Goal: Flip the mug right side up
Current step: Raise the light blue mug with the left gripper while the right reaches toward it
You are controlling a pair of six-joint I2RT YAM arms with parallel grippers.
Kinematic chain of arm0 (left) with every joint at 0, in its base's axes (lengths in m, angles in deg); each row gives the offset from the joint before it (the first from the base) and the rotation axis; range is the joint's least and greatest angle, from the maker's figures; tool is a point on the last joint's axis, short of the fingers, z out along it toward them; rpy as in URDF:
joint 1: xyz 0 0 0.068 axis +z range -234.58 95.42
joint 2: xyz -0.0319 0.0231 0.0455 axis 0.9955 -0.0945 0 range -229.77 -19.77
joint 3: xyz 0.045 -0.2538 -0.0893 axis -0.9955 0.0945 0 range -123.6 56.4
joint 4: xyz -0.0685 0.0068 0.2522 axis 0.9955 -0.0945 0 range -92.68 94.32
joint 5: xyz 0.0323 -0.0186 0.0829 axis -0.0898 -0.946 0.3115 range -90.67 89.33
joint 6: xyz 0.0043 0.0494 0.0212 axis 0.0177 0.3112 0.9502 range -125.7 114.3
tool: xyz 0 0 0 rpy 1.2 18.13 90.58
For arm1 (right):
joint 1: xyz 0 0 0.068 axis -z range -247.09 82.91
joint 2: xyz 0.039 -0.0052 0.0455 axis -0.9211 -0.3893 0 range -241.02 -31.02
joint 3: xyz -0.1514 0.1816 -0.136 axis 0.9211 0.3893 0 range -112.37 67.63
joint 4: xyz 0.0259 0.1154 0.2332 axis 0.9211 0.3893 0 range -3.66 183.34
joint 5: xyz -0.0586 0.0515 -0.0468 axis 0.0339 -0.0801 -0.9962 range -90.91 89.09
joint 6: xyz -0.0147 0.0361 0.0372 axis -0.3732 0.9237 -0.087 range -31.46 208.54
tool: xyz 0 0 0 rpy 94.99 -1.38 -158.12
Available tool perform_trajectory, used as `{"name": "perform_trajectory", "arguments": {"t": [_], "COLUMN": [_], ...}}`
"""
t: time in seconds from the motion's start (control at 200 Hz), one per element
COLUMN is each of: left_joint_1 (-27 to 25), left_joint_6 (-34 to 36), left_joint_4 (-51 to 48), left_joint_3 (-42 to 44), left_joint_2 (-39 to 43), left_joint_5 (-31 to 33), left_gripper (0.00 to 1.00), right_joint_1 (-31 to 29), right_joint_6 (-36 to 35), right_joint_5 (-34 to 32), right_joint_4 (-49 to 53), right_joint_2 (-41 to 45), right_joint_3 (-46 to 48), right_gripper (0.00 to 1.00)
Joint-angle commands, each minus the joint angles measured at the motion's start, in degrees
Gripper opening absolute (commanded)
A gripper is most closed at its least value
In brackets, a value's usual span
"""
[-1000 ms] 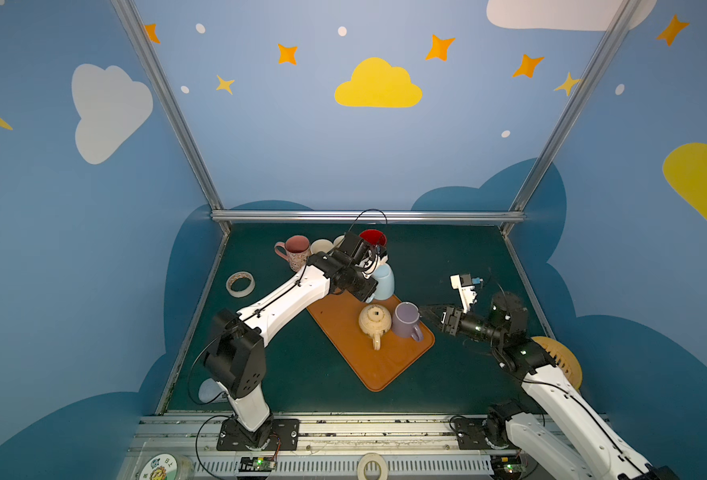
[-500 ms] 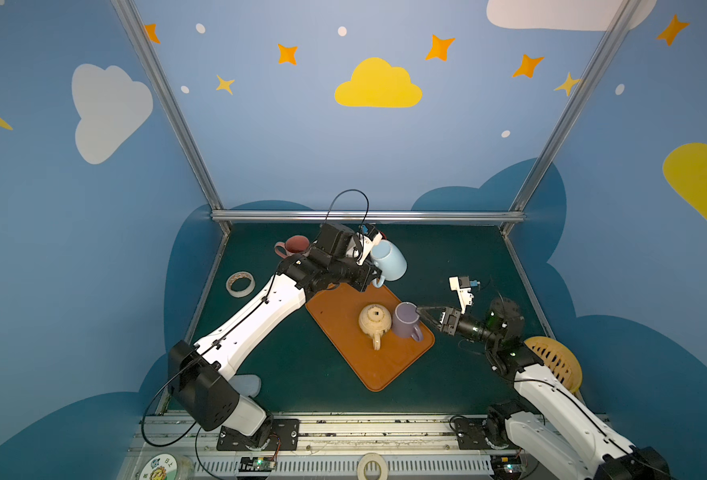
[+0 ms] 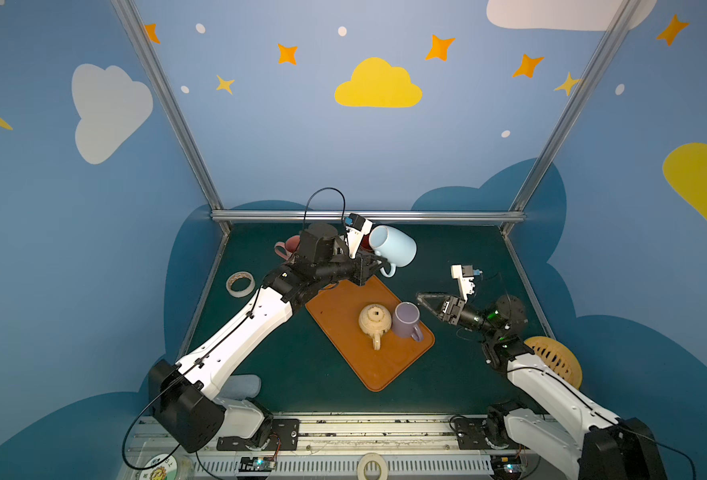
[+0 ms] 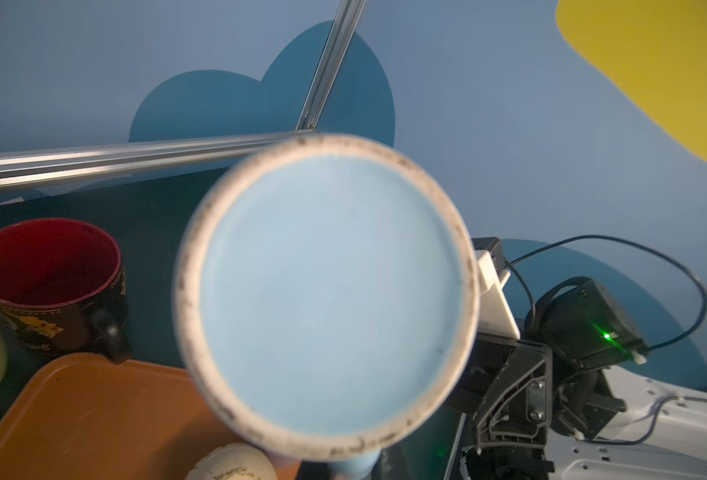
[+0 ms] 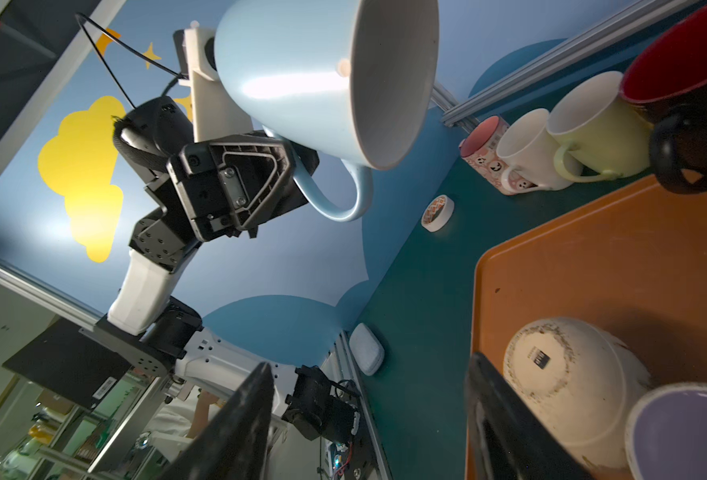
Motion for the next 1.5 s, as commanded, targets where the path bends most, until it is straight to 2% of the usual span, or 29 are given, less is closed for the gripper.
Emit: {"name": "perform_trajectory", "arguments": {"t": [0.0,0.34,0.491,0.696,1.056,1.177,1.322,1.427,1.497], "left_joint_1": [0.6,1.2,1.1,1.1,1.1,1.1,1.1,1.1,1.0], "left_joint_6": [-4.7,-10.7,-11.9,-12.3,-15.3,-16.9,-19.6,-22.0,-23.5], "left_joint_4": [13.7,24.6,26.6,27.8,32.1,31.9,31.6,31.2,30.4], "left_joint_3": [0.6,2.8,3.0,5.3,8.8,8.3,7.4,6.8,6.2], "left_joint_2": [3.1,4.3,4.2,4.6,3.7,3.2,2.2,1.9,1.5], "left_joint_5": [-3.3,-5.9,-6.3,-5.4,-1.9,1.5,5.6,8.6,10.4], "left_gripper": [0.04,0.04,0.04,0.04,0.04,0.04,0.04,0.04,0.04], "right_joint_1": [-0.9,-3.1,-3.6,-4.6,-7.8,-9.8,-14.4,-18.8,-21.3], "right_joint_6": [1.4,2.3,4.8,4.1,-7.8,-15.8,-26.5,-32.1,-34.2], "right_joint_5": [1.9,1.3,0.9,0.4,-3.3,-7.9,-19.5,-28.3,-32.6], "right_joint_4": [-7.1,-11.4,-15.8,-15.4,-2.2,6.1,16.5,19.0,18.9], "right_joint_2": [-1.0,-5.6,-9.4,-12.8,-10.4,-6.3,0.2,3.4,3.6], "right_joint_3": [-4.0,-10.2,-12.6,-15.0,-14.4,-13.6,-11.6,-10.7,-10.8], "right_gripper": [0.67,0.67,0.67,0.67,0.67,0.64,0.56,0.49,0.48]}}
